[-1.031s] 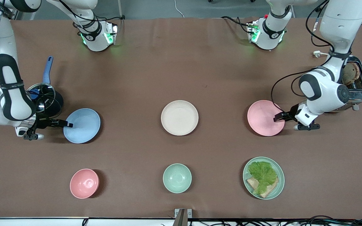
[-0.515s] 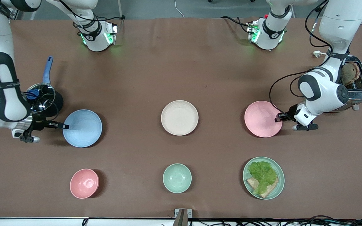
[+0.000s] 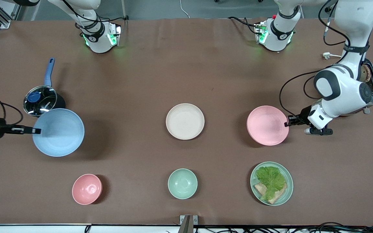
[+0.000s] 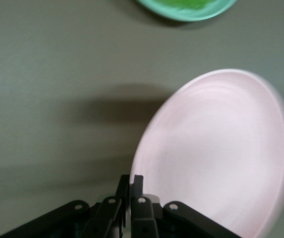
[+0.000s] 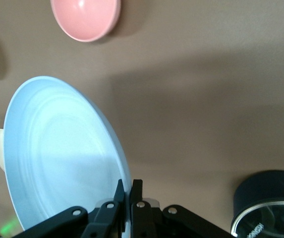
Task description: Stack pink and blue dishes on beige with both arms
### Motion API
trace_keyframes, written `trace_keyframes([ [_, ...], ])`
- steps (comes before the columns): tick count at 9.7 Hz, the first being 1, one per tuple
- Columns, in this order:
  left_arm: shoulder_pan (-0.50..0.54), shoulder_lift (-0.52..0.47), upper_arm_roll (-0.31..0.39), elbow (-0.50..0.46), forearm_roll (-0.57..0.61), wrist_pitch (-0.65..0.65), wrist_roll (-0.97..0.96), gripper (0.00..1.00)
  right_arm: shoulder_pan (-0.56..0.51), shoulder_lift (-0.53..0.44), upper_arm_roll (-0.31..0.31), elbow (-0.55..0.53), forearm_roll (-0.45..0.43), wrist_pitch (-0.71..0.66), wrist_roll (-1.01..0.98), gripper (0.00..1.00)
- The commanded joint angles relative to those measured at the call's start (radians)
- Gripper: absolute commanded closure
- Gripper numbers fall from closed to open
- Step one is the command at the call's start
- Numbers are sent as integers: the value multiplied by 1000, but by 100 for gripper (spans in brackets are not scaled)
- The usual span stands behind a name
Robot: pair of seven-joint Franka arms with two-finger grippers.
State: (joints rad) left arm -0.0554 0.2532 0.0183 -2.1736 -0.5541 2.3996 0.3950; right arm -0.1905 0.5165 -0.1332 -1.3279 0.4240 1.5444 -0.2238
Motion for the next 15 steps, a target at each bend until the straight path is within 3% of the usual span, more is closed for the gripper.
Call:
trace_keyframes([
  [1, -4, -18, -113, -19, -9, 13, -49, 100, 40, 2, 9, 44, -5, -33, 73, 99],
  [3, -11, 38, -261, 61, -10, 35, -227, 100, 113, 0, 7, 35, 30, -35, 92, 99],
  [5, -32, 157, -413, 95, -1, 244, -432, 100, 178, 7, 7, 13, 55, -23, 126, 99],
  [6, -56, 211, -455, 97, 25, 350, -491, 100, 212, 7, 7, -14, 87, -18, 127, 99],
  [7, -87, 248, -478, 100, 61, 387, -558, 100, 220, 7, 7, -55, 135, 2, 126, 99],
  [11, -204, 281, -466, 132, 337, 423, -969, 100, 305, 2, 6, -154, 173, 45, 139, 99],
  [15, -205, 342, -465, 156, 584, 421, -1177, 100, 410, -38, 7, -287, 188, 190, 187, 99],
])
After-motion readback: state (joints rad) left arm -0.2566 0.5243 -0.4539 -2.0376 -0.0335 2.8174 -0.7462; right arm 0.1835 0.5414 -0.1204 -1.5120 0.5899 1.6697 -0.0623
